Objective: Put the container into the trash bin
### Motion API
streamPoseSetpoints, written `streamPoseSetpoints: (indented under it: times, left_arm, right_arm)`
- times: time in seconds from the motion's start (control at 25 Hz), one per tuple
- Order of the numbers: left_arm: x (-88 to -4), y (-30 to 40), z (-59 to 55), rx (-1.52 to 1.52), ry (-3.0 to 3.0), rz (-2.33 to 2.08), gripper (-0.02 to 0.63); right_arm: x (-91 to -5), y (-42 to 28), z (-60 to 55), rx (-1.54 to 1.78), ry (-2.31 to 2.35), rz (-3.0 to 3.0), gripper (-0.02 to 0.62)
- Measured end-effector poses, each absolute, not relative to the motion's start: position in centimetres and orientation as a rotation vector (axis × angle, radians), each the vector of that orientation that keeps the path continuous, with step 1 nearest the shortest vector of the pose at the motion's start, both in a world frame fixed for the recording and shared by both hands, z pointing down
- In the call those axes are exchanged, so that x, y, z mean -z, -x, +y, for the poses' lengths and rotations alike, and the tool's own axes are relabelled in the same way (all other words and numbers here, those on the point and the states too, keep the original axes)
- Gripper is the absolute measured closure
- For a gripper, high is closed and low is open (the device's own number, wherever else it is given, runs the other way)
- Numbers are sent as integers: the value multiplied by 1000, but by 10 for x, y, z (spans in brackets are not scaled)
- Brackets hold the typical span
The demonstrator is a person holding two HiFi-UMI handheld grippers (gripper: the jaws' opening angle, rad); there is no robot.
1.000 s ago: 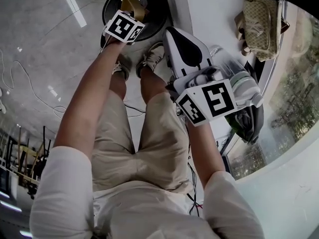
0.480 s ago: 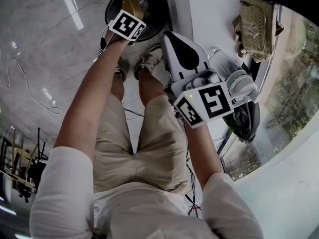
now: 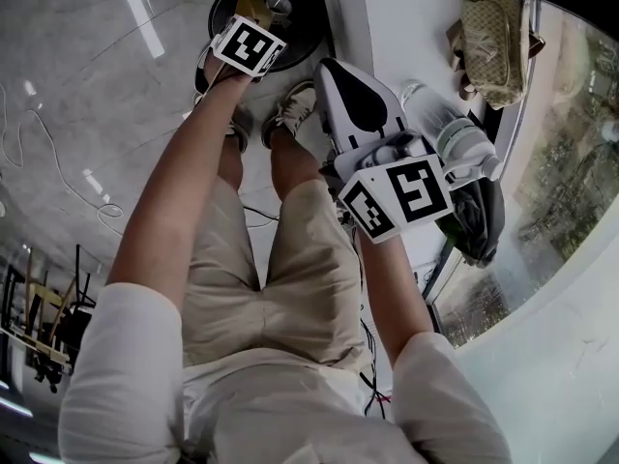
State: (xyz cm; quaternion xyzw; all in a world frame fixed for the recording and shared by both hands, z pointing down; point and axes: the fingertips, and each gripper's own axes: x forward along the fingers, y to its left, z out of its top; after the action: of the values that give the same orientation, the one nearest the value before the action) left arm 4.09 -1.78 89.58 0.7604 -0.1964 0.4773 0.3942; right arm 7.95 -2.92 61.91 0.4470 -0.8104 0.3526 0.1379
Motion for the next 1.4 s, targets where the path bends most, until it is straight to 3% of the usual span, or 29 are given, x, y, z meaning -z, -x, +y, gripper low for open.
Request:
streamPoseSetpoints:
  times: [0.2, 0.4, 0.92, 1.4]
  left_arm:
    - [-844, -35, -15, -1110, -1974, -513, 483]
    - [-781, -17, -24, -996, -1967, -599, 558]
    - [-557, 42, -65, -684, -2163, -924, 589]
    - [-318, 98, -79, -444, -2452, -1232, 589]
  right_arm:
    - [-584, -81, -33, -993, -1294, -2354, 594]
    - [-540, -79, -39, -967, -1301, -2374, 594]
    - [-395, -57, -41, -860, -1308, -2465, 594]
    - [-226, -81, -48, -570, -1451, -2544, 594]
